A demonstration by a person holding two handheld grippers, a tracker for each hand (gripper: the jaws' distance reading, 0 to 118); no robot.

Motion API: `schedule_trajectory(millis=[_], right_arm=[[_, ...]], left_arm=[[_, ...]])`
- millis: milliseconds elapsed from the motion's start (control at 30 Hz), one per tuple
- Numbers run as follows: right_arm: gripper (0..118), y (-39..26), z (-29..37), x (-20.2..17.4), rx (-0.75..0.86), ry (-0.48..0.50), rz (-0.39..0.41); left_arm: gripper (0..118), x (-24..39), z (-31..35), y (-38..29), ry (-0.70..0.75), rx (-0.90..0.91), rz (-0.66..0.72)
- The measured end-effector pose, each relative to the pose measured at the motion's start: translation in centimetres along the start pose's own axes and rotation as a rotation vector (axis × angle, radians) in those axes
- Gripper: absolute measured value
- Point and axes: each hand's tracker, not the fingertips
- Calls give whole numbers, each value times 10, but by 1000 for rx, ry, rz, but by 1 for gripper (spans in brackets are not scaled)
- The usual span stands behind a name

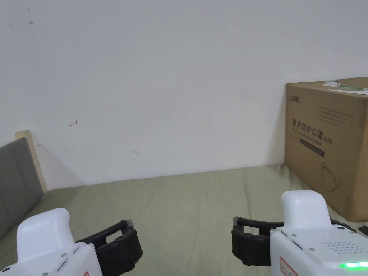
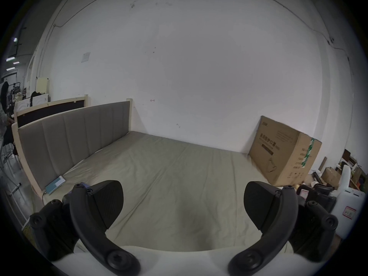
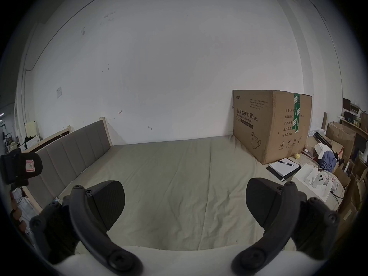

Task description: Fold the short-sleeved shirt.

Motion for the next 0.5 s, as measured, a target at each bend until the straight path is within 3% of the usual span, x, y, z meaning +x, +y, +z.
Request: schedule_trajectory(millis=[367,500], right_arm=[[118,-1,-1,-1,-1,-2,6],[118,-1,-1,-1,-2,1,4]], left_arm=[[118,19,-2,-8,131,72,-127],[118,20,-1,-7,94,38,-143]])
